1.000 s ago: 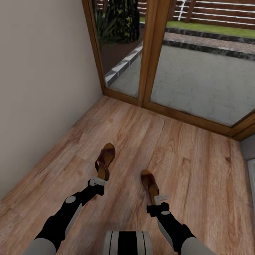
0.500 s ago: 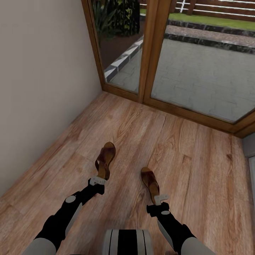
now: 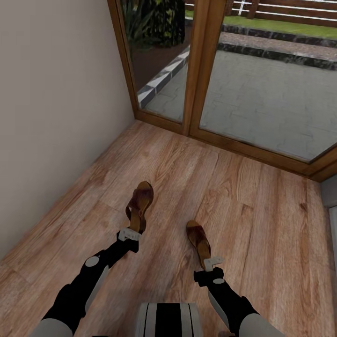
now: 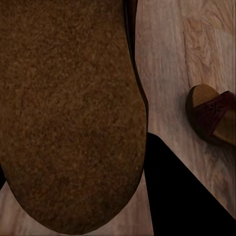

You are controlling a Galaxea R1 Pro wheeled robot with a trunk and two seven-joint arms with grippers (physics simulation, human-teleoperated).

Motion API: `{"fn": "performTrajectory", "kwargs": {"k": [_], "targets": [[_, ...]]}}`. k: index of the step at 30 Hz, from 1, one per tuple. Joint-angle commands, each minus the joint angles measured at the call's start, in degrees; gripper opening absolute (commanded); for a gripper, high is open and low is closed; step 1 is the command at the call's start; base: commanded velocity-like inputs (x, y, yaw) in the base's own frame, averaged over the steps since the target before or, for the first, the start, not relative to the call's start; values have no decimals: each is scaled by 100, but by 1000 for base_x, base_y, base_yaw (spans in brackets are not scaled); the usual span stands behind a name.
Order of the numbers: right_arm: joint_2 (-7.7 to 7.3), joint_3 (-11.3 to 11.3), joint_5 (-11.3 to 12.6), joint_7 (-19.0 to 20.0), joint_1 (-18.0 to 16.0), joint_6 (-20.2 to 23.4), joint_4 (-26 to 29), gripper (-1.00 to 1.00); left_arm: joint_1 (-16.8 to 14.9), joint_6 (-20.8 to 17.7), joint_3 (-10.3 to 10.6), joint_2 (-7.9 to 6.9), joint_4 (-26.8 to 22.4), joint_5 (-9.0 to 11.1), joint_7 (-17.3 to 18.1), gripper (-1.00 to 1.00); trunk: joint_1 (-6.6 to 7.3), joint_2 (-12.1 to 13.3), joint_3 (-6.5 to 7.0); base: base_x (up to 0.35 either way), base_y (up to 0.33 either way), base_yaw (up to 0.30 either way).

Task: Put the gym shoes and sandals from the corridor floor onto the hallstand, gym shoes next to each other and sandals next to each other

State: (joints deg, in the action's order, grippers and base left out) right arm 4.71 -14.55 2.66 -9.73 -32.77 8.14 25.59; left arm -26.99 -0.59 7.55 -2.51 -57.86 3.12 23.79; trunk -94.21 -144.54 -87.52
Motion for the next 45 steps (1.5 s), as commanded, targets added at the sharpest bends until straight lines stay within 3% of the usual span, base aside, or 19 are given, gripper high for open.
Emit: {"fn": "performTrajectory", "kwargs": {"k": [1,6,45], "targets": [[-5,-48,28,-47,-2,39,9,100,11,-5,10,-4,-28,13,11,-100,-2,-3,-25,0,0,0],[-5,-48,26,-47,-2,39,10,100,25,-31,10,-4,-68,13,11,-100,-15,-9,-136,0,0,0],[-5,-48,28,-47,-2,39,7,100,27,-53,9,-3,-32,-31,11,-100,-15,-9,-136,27,0,-37]]}}
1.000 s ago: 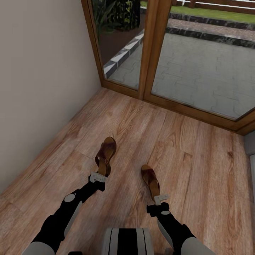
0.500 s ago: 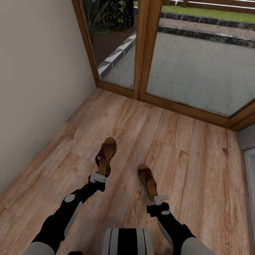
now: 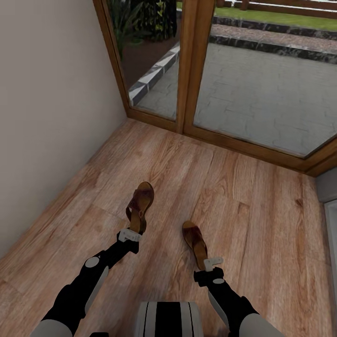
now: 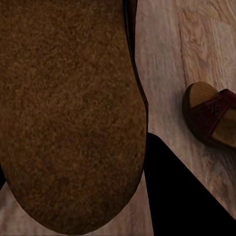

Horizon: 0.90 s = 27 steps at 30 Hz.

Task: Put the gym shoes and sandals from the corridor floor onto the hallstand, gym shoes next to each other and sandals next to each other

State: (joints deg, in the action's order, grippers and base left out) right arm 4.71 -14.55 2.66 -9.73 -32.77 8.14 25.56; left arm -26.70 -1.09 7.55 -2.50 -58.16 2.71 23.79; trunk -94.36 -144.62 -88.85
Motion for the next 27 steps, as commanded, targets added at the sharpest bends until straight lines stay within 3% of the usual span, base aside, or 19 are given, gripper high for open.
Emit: {"fn": "performTrajectory", "kwargs": {"k": [1,27], "targets": [[-5,-48,28,-47,-2,39,10,100,-2,-4,9,-4,-2,10,12,-100,1,-1,-3,8,0,0],[-5,-48,33,-47,-2,39,10,100,-2,-18,10,-4,-2,10,12,-100,1,-1,-3,23,0,0]]}}
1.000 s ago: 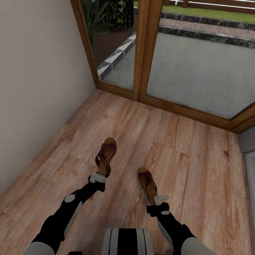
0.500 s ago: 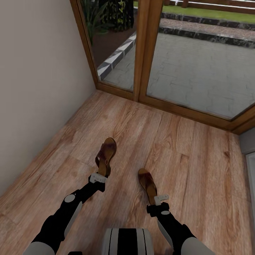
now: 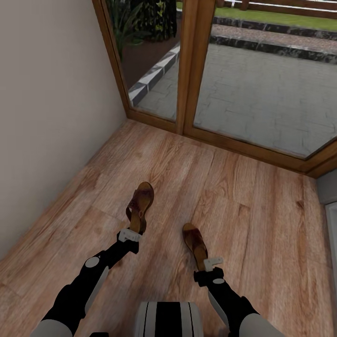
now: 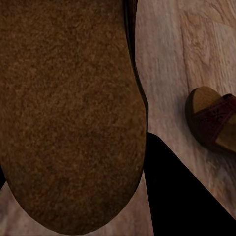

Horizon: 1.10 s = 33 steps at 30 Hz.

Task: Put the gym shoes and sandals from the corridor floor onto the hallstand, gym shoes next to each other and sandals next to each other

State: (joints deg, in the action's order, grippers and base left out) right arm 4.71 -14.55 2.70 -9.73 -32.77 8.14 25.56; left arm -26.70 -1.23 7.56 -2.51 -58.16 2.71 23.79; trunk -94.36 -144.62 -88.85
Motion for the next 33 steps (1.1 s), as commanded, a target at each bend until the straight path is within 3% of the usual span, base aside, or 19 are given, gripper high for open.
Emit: {"fn": "performTrajectory", "kwargs": {"k": [1,14,15,33], "targets": [[-5,-48,28,-47,-2,39,10,100,-2,-6,9,-4,0,10,12,-100,1,-1,-3,64,30,0],[-5,-50,23,-47,-2,39,10,100,-2,-1,9,-4,-2,10,12,-100,1,-1,-3,44,24,0],[-5,-54,24,-47,-2,39,10,-100,-2,8,9,-4,-6,10,12,-100,1,-1,-3,3,2,0],[-5,-53,24,-47,-2,39,10,-100,-2,9,9,-4,-17,10,12,-100,1,-1,-3,0,0,0]]}}
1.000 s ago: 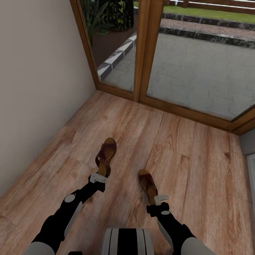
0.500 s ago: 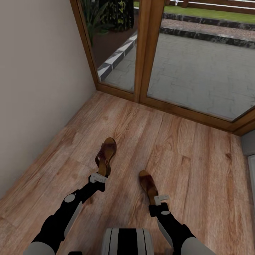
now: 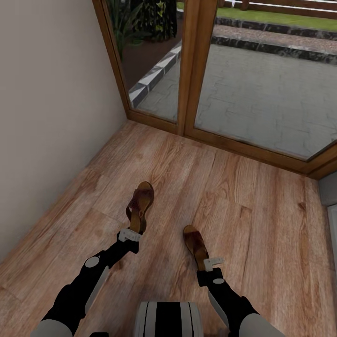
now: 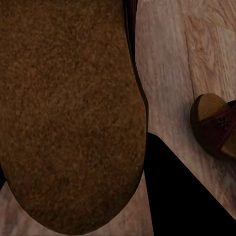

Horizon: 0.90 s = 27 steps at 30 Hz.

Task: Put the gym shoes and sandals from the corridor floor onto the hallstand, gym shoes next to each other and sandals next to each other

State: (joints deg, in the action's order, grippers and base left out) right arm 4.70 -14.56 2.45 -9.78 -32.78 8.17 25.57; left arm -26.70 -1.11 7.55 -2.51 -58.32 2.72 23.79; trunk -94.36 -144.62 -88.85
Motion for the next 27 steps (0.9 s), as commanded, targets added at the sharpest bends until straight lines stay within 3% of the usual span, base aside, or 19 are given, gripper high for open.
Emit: {"fn": "performTrajectory", "kwargs": {"k": [1,8,27], "targets": [[-4,-52,48,-42,-1,36,10,-100,-2,-3,9,-4,1,10,11,-100,1,-1,-3,0,0,0],[-4,-54,52,-42,-1,36,5,-100,2,24,9,-4,-4,12,11,-100,1,-1,-3,0,0,0],[-4,-69,43,-26,-1,17,-22,-100,-1,-3,1,-5,34,53,3,-100,50,24,418,0,0,0]]}}
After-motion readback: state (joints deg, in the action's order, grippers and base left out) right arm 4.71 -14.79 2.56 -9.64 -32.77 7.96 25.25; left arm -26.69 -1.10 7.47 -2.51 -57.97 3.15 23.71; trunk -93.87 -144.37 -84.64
